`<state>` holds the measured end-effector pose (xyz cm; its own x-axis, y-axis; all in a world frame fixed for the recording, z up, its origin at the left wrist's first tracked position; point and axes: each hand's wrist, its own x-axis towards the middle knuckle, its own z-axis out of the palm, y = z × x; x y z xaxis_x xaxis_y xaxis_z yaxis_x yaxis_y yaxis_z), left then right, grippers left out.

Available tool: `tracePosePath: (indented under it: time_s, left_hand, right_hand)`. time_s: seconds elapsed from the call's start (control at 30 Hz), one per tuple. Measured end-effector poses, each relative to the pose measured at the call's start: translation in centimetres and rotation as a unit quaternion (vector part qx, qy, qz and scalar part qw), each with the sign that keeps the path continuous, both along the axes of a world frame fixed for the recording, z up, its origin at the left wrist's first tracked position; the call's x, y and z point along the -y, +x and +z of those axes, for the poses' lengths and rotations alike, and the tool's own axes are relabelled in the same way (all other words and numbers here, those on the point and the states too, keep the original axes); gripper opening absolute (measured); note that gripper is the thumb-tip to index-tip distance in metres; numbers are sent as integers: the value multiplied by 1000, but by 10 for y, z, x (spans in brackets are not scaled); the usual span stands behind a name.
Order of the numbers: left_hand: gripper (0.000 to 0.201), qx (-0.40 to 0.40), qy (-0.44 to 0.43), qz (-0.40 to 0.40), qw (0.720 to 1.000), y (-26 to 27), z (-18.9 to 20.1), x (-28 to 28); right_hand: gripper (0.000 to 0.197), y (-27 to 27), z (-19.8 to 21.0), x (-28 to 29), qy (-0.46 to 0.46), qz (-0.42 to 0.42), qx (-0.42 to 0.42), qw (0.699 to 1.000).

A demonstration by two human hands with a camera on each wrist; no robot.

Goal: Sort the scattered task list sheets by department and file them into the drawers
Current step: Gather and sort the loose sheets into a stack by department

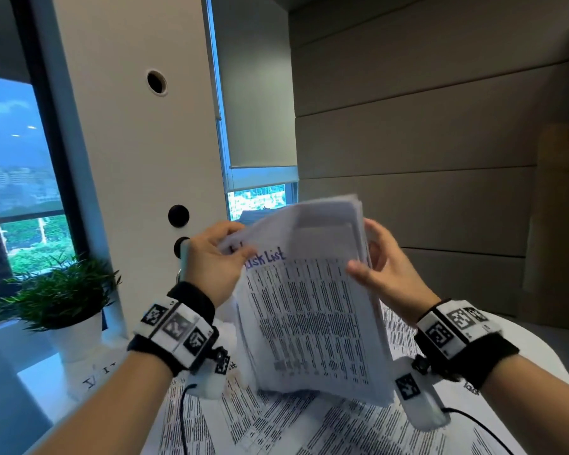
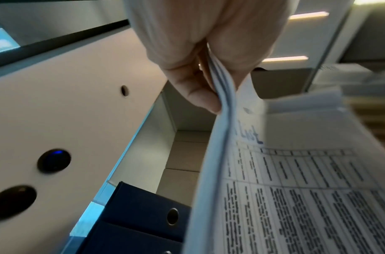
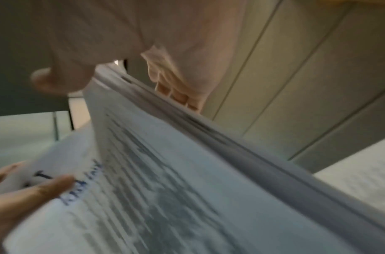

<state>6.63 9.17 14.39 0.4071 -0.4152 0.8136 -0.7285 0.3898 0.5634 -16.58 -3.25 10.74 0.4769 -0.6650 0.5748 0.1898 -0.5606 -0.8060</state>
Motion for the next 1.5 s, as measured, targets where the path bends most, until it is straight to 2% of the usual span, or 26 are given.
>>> tracePosePath:
  time_s: [0.07,0.13,0.2,0.27,0.33,0.4,0.43,0.47,0.53,0.6,0.63,0.67,0.7,0.77,0.8,0.83,0.87,0.97,1.0,1.1,1.17,1.23,1.3,1.37,1.43,1.5]
  left_hand:
    - [29,-99,-19,-13,995,9,7,-3]
    - [33,-161,-46,-16,986,20,8,-7]
    - [33,-205,-67,-19,976,31,4,-11]
    - [33,-272,-86,-37,958,38,-2,-14]
    - [36,-357,-93,-70,927,41,-13,-14]
    - [44,-417,-72,-99,901,41,-27,-14]
    - [54,-430,-52,-105,895,42,-36,-13]
    - [62,-434,-30,-107,894,43,-44,-12]
    - [70,-388,23,-98,916,44,-54,-14]
    - [50,-284,98,-74,951,46,-54,-20]
    - [39,-238,131,-71,960,48,-51,-23]
    - [38,-208,154,-84,962,48,-48,-25]
    - [44,-191,172,-106,960,49,-45,-27]
    - [56,-179,182,-139,957,48,-41,-28]
    - [56,-180,174,-142,958,46,-42,-28]
    - [52,-187,163,-133,960,44,-45,-27]
    - [46,-194,153,-121,961,41,-50,-25]
    - [40,-238,153,-88,955,31,-76,-23]
    - [43,-253,161,-80,951,29,-84,-23]
    - [48,-227,185,-73,953,20,-98,-23]
    - [51,-217,184,-76,956,17,-99,-21]
    - [49,-221,174,-90,955,14,-98,-19]
    - [38,-232,175,-94,952,13,-96,-19]
    - [25,-228,180,-90,953,14,-94,-19]
    - [15,-228,186,-95,951,17,-94,-20]
    - [10,-237,187,-105,947,20,-93,-20]
  right_hand:
    - [120,-6,-21,10,17,-23,-99,995]
    - [118,-11,-38,19,30,-91,-157,983]
    - [103,-16,-49,26,57,-190,-154,968]
    - [95,-21,-55,31,125,-222,-113,960]
    - [97,-22,-63,35,260,-112,-45,958]
    - [80,-20,-66,28,354,60,43,932]
    - [71,-19,-64,23,364,99,78,923]
    - [65,-17,-62,21,357,106,100,922]
    - [60,-16,-53,21,323,72,120,936]
    - [79,-21,-42,24,271,13,121,955]
    - [90,-25,-36,26,239,-12,120,964]
    - [93,-28,-30,28,208,-35,121,970]
    - [88,-32,-25,29,179,-49,123,975]
    - [55,-34,-15,25,127,-69,122,982]
    - [33,-34,-11,21,103,-75,125,984]
    - [22,-33,-10,16,86,-79,120,986]
    - [22,-32,-11,12,76,-76,105,989]
    - [78,-33,-36,7,93,-61,34,993]
    - [89,-34,-46,6,103,-60,19,993]
    - [95,-37,-59,5,121,-79,25,989]
    - [87,-36,-59,5,123,-114,47,985]
    - [70,-34,-57,5,89,-180,26,979]
    - [62,-35,-55,3,38,-219,-2,975]
    - [58,-38,-49,2,-55,-266,-49,961]
    - [49,-39,-36,3,-163,-313,-178,919]
    - [43,-33,-15,-1,-200,-320,-361,853]
